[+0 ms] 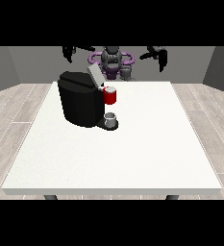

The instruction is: Insert the coffee pod into the coffee machine and close the lid

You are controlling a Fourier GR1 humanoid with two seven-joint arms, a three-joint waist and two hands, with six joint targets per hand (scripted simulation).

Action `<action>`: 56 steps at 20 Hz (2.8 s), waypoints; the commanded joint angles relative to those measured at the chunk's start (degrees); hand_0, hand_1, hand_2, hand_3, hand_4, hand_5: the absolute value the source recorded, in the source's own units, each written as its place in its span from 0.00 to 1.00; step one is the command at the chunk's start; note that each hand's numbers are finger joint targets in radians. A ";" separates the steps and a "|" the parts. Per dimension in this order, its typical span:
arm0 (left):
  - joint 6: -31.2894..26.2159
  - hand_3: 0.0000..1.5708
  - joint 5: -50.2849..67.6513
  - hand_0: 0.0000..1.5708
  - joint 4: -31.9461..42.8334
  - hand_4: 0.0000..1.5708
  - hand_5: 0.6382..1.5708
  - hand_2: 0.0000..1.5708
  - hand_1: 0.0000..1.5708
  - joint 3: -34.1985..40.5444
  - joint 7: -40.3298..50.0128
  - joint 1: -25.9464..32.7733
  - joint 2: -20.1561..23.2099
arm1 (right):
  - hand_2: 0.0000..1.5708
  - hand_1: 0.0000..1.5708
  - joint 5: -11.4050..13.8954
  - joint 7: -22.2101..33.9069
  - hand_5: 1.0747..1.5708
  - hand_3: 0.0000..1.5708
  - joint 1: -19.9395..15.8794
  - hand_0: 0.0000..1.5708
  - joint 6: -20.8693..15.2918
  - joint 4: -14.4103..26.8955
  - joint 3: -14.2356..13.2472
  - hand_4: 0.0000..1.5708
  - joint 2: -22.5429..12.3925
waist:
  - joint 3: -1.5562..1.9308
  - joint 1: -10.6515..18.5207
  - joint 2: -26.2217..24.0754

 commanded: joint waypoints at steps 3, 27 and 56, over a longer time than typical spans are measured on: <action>1.37 0.00 2.58 0.00 -7.52 0.24 1.00 0.00 0.00 -2.18 1.77 2.24 0.05 | 0.00 0.00 -3.66 -1.10 1.00 0.00 -2.56 0.00 -0.37 4.03 -2.60 0.08 1.85 | 0.01 0.76 4.72; 5.48 0.00 6.88 0.00 -33.19 0.21 1.00 0.00 0.00 -8.50 8.57 13.33 0.43 | 0.00 0.00 -2.56 -4.04 1.00 0.00 -18.29 0.00 2.38 13.95 0.14 0.11 -0.15 | 0.00 -0.32 16.08; 3.17 0.00 7.56 0.00 -30.52 0.25 1.00 0.00 0.00 -8.90 7.93 8.45 4.17 | 0.00 0.00 7.85 8.43 1.00 0.00 -33.37 0.00 -1.23 4.83 8.93 0.15 -0.16 | -0.04 7.46 21.37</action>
